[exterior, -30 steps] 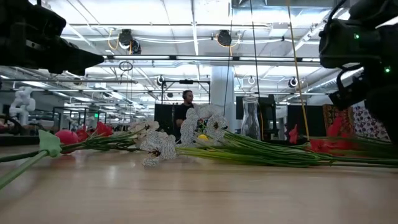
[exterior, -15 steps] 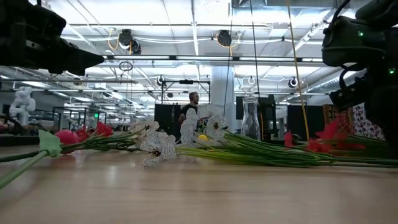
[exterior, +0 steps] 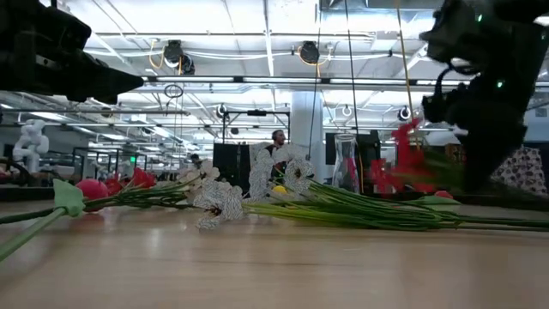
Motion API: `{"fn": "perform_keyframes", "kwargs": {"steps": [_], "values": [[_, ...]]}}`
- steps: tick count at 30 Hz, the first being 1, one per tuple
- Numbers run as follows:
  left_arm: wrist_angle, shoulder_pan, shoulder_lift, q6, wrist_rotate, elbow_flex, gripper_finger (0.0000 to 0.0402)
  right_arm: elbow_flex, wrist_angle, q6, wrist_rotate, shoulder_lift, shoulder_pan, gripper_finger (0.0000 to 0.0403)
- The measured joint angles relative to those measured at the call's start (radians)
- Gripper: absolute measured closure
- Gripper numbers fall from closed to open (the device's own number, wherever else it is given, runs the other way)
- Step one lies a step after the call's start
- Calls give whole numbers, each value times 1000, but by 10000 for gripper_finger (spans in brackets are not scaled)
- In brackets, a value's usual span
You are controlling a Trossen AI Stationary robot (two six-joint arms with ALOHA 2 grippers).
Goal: Sort flowers into vase by color
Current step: Put the bottom red flowers into the transparent flower vase
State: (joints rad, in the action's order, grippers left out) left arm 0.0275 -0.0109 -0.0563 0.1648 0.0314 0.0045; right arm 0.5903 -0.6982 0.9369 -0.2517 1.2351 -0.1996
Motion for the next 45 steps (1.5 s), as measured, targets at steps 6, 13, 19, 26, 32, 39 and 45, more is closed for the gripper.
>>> {"fn": "perform_keyframes", "kwargs": {"steps": [6, 13, 19, 26, 32, 39, 45], "values": [[0, 0, 0, 0, 0, 0, 388, 114, -12, -41, -148, -58, -2, 401], [-1, 0, 0, 0, 0, 0, 388, 164, 100, -149, -402, -154, -24, 401], [0, 0, 0, 0, 0, 0, 388, 164, 230, -289, -525, -199, -12, 401], [-1, 0, 0, 0, 0, 0, 388, 163, 466, -519, -532, -207, 83, 401], [0, 0, 0, 0, 0, 0, 388, 164, 700, -715, -410, -207, 241, 401], [0, 0, 0, 0, 0, 0, 388, 164, 917, -853, -200, -207, 439, 401], [0, 0, 0, 0, 0, 0, 388, 164, 1029, -896, -66, -207, 569, 401]]}}
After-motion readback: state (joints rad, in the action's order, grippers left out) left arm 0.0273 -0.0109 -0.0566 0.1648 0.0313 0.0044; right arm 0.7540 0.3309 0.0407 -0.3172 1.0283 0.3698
